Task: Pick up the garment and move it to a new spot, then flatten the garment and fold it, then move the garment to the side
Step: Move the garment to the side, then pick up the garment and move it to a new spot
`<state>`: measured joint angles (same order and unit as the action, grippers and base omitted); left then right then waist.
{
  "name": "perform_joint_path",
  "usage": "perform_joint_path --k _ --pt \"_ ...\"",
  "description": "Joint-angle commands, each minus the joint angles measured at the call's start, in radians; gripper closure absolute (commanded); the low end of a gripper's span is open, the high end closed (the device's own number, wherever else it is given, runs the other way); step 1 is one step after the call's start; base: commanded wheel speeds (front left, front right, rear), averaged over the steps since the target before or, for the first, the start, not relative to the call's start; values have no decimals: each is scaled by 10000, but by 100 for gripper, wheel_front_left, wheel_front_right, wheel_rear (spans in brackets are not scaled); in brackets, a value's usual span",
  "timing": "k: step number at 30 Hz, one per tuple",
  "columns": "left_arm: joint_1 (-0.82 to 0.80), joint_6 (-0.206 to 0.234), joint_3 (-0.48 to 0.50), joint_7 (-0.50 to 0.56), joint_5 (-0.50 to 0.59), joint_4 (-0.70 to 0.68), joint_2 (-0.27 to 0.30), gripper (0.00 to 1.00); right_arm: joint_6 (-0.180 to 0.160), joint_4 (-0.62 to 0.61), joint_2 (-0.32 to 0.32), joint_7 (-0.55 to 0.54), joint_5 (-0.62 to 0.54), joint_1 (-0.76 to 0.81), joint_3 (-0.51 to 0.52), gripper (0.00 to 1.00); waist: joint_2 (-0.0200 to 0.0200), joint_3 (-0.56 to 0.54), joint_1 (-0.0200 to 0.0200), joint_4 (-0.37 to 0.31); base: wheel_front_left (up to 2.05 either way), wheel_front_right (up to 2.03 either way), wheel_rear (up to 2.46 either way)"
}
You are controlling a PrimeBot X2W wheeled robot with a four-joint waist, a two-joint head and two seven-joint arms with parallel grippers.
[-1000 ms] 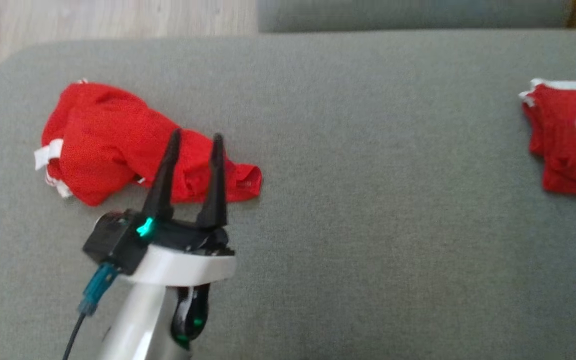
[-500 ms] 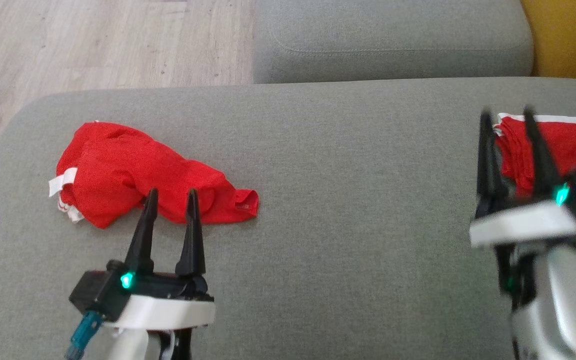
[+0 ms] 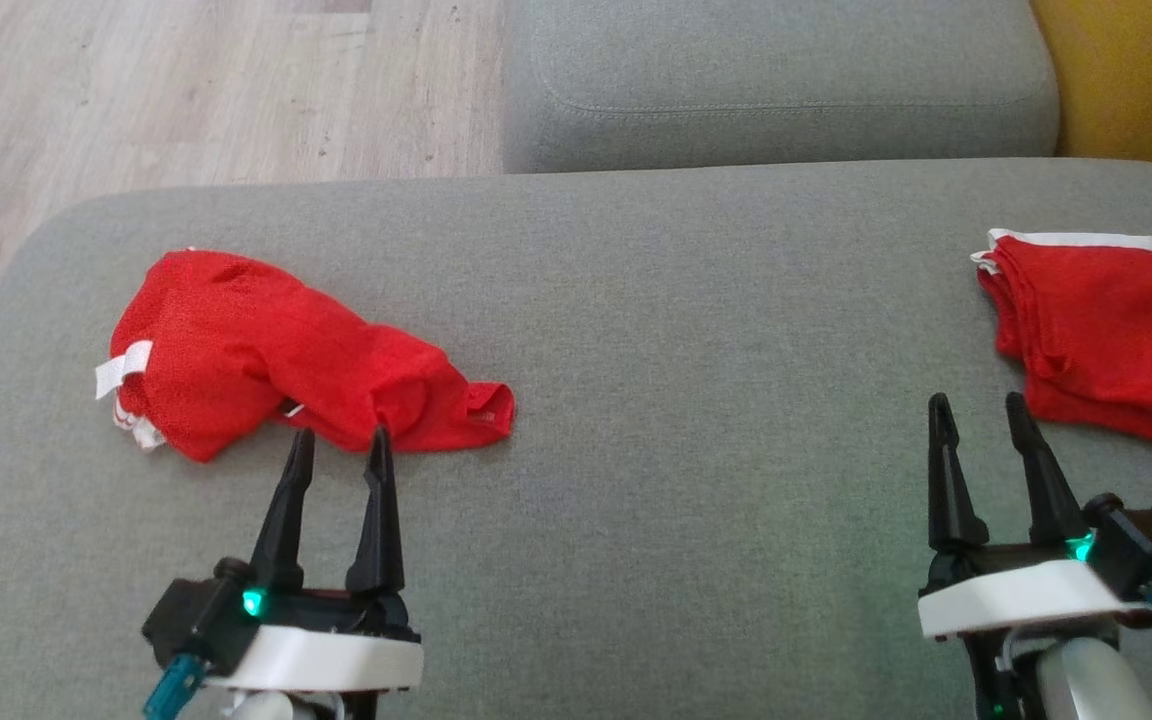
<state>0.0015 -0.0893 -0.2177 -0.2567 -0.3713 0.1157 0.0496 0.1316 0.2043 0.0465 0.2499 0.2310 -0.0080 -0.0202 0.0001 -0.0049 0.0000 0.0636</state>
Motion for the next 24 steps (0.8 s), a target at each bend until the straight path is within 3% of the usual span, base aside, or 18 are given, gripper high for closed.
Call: perform_joint_path --k 1,16,24 --pt "-332 -16 452 -51 -62 -320 6 0 -9 -393 39 115 82 -382 -211 0 -1 -9 0 -30 0 0 0" --pt "-371 9 412 -51 -73 -343 6 0 -9 -451 38 117 78 -302 -388 0 -1 -28 0 13 0 0 0" --pt "-358 182 583 -51 66 -276 6 0 -9 -347 38 117 30 -198 -1044 0 -1 -72 0 780 0 0 0"
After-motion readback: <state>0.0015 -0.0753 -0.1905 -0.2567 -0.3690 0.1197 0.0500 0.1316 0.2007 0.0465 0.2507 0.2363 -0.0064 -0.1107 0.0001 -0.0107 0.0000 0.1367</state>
